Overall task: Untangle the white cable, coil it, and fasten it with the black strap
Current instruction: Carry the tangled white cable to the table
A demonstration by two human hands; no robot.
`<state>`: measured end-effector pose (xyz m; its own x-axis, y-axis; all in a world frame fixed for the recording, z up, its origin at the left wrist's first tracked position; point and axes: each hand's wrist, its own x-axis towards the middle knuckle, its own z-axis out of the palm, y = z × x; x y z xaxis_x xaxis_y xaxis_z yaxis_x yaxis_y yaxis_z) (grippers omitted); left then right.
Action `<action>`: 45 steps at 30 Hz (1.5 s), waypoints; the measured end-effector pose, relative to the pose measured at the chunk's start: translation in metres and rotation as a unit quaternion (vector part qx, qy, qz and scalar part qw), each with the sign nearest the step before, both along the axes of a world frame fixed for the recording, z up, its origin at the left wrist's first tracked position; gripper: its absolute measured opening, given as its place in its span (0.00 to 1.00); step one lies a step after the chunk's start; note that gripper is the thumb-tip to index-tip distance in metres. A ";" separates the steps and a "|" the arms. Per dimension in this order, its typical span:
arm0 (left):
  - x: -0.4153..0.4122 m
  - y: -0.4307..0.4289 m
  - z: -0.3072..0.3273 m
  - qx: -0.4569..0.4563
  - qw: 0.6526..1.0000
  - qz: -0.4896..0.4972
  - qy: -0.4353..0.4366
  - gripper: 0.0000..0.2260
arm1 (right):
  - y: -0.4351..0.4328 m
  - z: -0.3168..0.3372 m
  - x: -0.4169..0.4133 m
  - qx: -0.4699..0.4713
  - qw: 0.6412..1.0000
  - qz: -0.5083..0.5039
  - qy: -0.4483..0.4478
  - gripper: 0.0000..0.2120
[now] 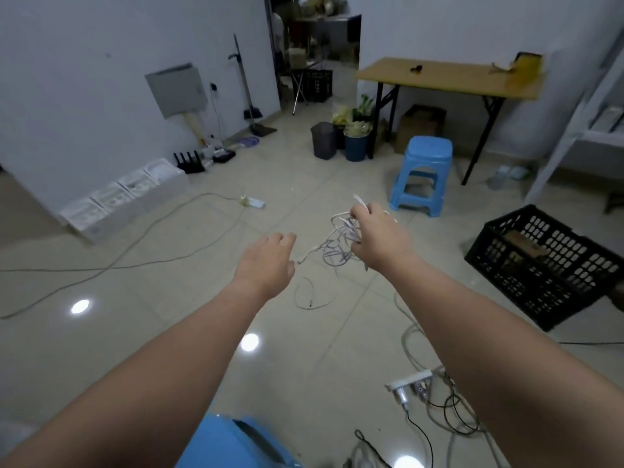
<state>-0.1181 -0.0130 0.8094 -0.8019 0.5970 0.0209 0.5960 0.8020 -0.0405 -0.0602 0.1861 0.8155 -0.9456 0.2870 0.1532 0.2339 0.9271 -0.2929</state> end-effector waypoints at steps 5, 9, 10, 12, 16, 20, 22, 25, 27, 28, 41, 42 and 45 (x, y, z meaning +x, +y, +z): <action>-0.060 0.057 0.005 0.028 0.999 0.007 -0.017 0.22 | 0.058 0.002 -0.046 0.019 1.000 -0.019 -0.010 0.27; -0.109 0.111 -0.002 0.019 1.000 0.003 -0.018 0.21 | 0.106 -0.003 -0.088 0.029 0.999 -0.025 -0.035 0.27; -0.120 0.123 -0.003 0.022 1.000 0.001 -0.022 0.21 | 0.116 -0.004 -0.099 0.032 0.998 -0.026 -0.040 0.27; -0.144 0.147 -0.005 0.034 0.999 -0.006 -0.033 0.21 | 0.136 -0.006 -0.121 0.035 0.998 -0.031 -0.047 0.27; -0.198 0.187 -0.010 0.033 0.998 -0.032 -0.035 0.22 | 0.169 -0.012 -0.172 0.039 0.996 -0.050 -0.057 0.27; -0.266 0.221 -0.016 0.008 0.998 -0.057 -0.023 0.22 | 0.194 -0.020 -0.236 0.047 0.995 -0.065 -0.052 0.27; -0.303 0.235 -0.017 0.005 0.997 -0.070 -0.026 0.22 | 0.204 -0.022 -0.270 0.043 0.995 -0.077 -0.054 0.27; -0.360 0.253 -0.017 0.000 0.996 -0.088 -0.033 0.22 | 0.215 -0.023 -0.322 0.028 0.994 -0.090 -0.059 0.26; -0.397 0.265 -0.017 -0.007 0.994 -0.102 -0.025 0.22 | 0.224 -0.024 -0.355 0.028 0.994 -0.092 -0.057 0.25; -0.414 0.271 -0.017 -0.011 0.994 -0.105 -0.025 0.22 | 0.228 -0.024 -0.371 0.026 0.994 -0.095 -0.057 0.25; -0.592 0.402 -0.040 -0.022 0.991 -0.127 -0.045 0.23 | 0.340 -0.033 -0.534 0.023 0.993 -0.105 -0.045 0.20; -0.603 0.417 -0.040 -0.015 0.991 -0.125 -0.047 0.23 | 0.354 -0.034 -0.546 0.022 0.993 -0.104 -0.045 0.20; -0.632 0.457 -0.039 -0.007 0.990 -0.132 -0.053 0.23 | 0.398 -0.035 -0.577 0.013 0.994 -0.101 -0.043 0.19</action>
